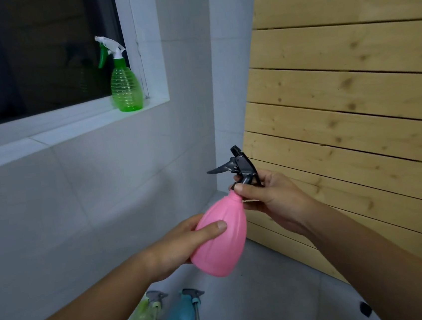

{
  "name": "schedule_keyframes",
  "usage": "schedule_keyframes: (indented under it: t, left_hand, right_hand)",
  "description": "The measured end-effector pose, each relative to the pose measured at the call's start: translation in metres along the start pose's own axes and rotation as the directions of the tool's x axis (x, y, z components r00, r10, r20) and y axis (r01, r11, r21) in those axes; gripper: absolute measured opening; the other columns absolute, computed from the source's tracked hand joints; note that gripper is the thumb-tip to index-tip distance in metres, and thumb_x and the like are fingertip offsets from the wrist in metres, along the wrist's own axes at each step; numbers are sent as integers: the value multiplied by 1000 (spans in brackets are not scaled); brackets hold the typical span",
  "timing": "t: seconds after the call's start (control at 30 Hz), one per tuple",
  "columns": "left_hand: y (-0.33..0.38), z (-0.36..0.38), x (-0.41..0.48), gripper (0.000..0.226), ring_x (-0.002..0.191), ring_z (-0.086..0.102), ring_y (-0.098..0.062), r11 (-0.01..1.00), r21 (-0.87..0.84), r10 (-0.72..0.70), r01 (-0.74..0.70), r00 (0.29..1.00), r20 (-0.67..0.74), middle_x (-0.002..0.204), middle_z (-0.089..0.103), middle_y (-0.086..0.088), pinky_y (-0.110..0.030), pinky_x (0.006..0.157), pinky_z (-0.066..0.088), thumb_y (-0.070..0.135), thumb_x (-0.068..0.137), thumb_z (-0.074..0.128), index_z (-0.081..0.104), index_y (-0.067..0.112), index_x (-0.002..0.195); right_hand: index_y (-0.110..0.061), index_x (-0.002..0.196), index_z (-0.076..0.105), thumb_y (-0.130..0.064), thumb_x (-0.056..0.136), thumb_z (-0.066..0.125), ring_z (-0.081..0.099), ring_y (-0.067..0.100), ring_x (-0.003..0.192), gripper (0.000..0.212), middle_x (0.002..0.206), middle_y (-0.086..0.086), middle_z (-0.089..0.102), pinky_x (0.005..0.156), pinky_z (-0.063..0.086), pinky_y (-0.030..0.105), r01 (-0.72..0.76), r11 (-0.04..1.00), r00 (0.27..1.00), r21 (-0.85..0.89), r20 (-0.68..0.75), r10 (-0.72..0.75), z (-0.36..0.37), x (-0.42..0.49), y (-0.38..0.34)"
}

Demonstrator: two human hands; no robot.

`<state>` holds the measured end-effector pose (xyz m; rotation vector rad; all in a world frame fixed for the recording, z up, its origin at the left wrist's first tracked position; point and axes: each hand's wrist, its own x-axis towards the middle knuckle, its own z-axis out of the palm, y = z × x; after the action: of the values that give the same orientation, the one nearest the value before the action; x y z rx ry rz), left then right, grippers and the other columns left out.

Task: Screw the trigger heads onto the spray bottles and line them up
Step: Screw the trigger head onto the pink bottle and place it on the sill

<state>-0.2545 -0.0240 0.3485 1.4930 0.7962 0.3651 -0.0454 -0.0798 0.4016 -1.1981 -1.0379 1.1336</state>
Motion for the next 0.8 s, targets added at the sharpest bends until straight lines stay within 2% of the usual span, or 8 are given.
schedule_keyframes:
  t: [0.1, 0.23, 0.4, 0.5, 0.57, 0.63, 0.7, 0.8]
  left_hand:
    - [0, 2, 0, 76, 116, 71, -29, 999, -33, 17, -17, 1000, 9, 126, 74, -7, -55, 102, 55, 63, 73, 72, 55, 31, 140]
    - [0, 2, -2, 74, 115, 71, -32, 997, -71, 25, -24, 999, 20, 124, 74, -9, -57, 101, 54, 63, 76, 70, 57, 29, 140]
    - [4, 6, -5, 69, 115, 71, -37, 993, -116, -6, 13, 998, 59, 123, 74, -14, -59, 102, 53, 63, 78, 67, 60, 28, 137]
    - [3, 8, -5, 70, 121, 65, -44, 976, -213, -32, 48, 996, 77, 127, 71, -21, -65, 108, 44, 63, 76, 67, 61, 24, 134]
    - [1, 9, -5, 73, 120, 66, -43, 957, -284, -37, 61, 995, 88, 127, 71, -21, -64, 111, 42, 64, 71, 72, 62, 24, 131]
    - [-1, 11, -5, 82, 109, 70, -39, 925, -373, -40, 71, 995, 92, 121, 74, -20, -60, 105, 49, 66, 60, 82, 65, 24, 128]
    - [1, 15, -6, 84, 99, 70, -39, 885, -452, -67, 114, 991, 118, 113, 74, -21, -56, 91, 56, 67, 58, 79, 65, 23, 129]
    - [5, 20, -4, 81, 98, 72, -38, 883, -462, -48, 86, 994, 93, 111, 76, -19, -56, 93, 54, 66, 58, 79, 66, 24, 126]
  right_hand:
    - [-9, 101, 67, -3, 83, 71, 68, 24, 94, 19, 101, 14, 69, 81, 55, 32, -18, 1000, 999, -14, 47, 19, 1, 0, -2]
    - [-8, 100, 67, 0, 83, 70, 67, 24, 93, 19, 101, 15, 68, 78, 56, 29, -16, 1000, 998, -1, 62, 16, 3, 0, -3]
    - [-7, 97, 66, 4, 83, 69, 68, 19, 83, 18, 97, 18, 65, 74, 56, 25, -10, 999, 995, -45, 100, 14, 1, -1, -2]
    - [-7, 98, 64, 5, 85, 65, 67, 18, 82, 17, 99, 18, 64, 74, 55, 25, -54, 998, 984, 25, 169, 49, -3, -1, -3]
    - [-7, 99, 63, 3, 84, 68, 67, 18, 84, 19, 98, 16, 65, 78, 56, 26, -81, 994, 971, 78, 232, 61, -7, -1, -5]
    - [-8, 100, 65, -6, 74, 79, 67, 20, 90, 30, 99, 14, 67, 84, 56, 30, -95, 984, 954, 151, 295, 46, -9, 0, -5]
    - [-9, 101, 67, -16, 62, 90, 67, 23, 96, 46, 101, 14, 69, 87, 55, 32, -109, 968, 942, 227, 334, 28, -11, 2, -5]
    - [-8, 100, 67, -21, 57, 92, 68, 24, 96, 52, 101, 16, 70, 85, 56, 32, -91, 963, 949, 254, 315, 6, -13, 3, -6]
